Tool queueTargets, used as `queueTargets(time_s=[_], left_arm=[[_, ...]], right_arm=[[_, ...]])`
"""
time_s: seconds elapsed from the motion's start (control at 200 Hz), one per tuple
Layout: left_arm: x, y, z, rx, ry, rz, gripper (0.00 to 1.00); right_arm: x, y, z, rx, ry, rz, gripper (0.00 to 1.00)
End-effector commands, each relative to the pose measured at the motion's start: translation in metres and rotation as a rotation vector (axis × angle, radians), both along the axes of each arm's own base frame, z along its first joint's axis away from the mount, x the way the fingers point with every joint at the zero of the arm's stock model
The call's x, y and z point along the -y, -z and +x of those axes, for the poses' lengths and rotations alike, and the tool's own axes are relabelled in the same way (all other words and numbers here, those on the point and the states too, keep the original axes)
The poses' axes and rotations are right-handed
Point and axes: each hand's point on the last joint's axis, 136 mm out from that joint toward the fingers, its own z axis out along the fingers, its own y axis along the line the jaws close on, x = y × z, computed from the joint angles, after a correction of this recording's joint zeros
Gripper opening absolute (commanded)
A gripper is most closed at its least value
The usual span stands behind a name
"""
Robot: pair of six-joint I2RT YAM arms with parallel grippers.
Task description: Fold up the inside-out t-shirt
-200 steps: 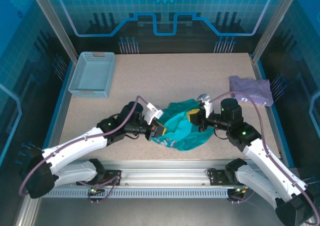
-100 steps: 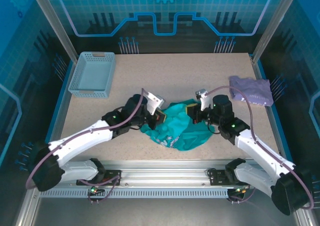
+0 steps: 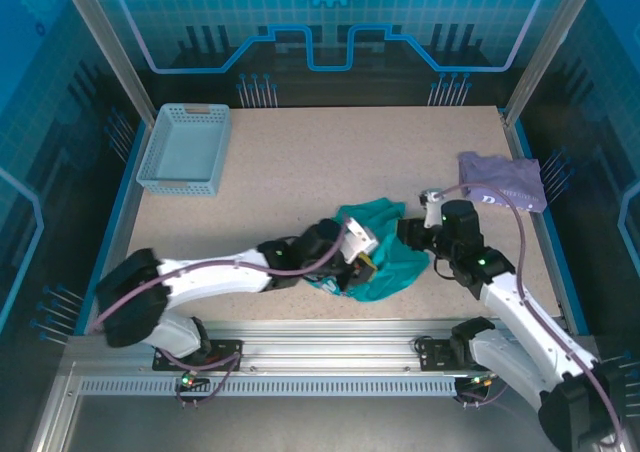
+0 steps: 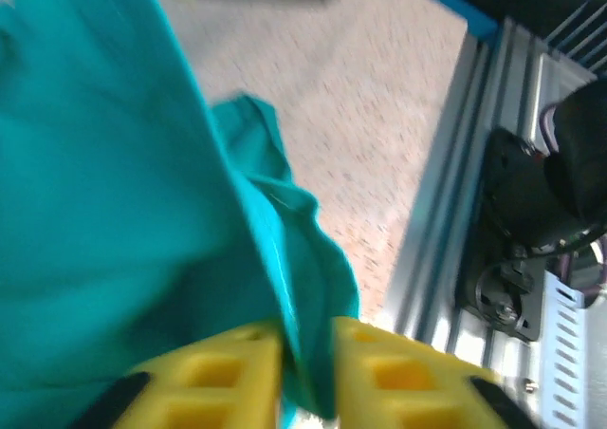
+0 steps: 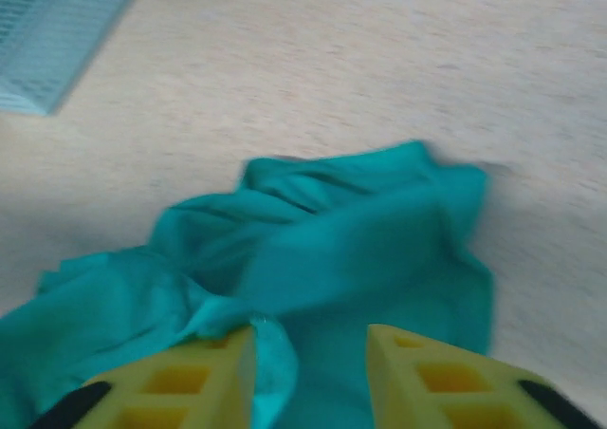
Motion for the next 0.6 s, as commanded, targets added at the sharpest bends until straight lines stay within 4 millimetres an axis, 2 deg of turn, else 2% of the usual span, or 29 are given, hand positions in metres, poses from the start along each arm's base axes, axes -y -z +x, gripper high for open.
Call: queueTargets(time_s=[0.0,0.12,0.22,0.33,0.395,0.465,0.54,0.595], left_arm=[[0.029,-0.028,-0.004,-0.041,0.035,-0.098,0.36],[0.009,-0.04,0.002,0.007,0.006,-0.083,0.54],[-0.024,-0.052,0.016,-0.012,-0.073,-0.099,0.58],[-0.074,-0.054,0.044,-0.038,-0.259,-0.085,0.61],[-0.111,-0.047,0.063,-0.062,-0.421,-0.049,0.62],[-0.151,-0.036,0.08,-0.11,-0.588,-0.028,0.69],[-0.191,-0.017,0.092,-0.192,-0.745,-0.015,0.74],[-0.211,-0.003,0.097,-0.255,-0.823,-0.022,0.75]], right_arm=[[0.034,0.0,-0.01,-0.022,0.166,-0.048,0.43],[0.035,-0.004,-0.011,-0.042,0.162,-0.062,0.47],[0.027,0.001,-0.011,-0.077,0.13,-0.06,0.49],[0.008,0.008,-0.012,-0.103,0.06,-0.052,0.51],[-0.009,0.013,-0.01,-0.127,-0.003,-0.057,0.52],[-0.031,0.014,-0.008,-0.13,-0.086,-0.075,0.53],[-0.054,0.013,-0.003,-0.124,-0.168,-0.077,0.57],[-0.069,0.015,0.001,-0.137,-0.221,-0.072,0.62]])
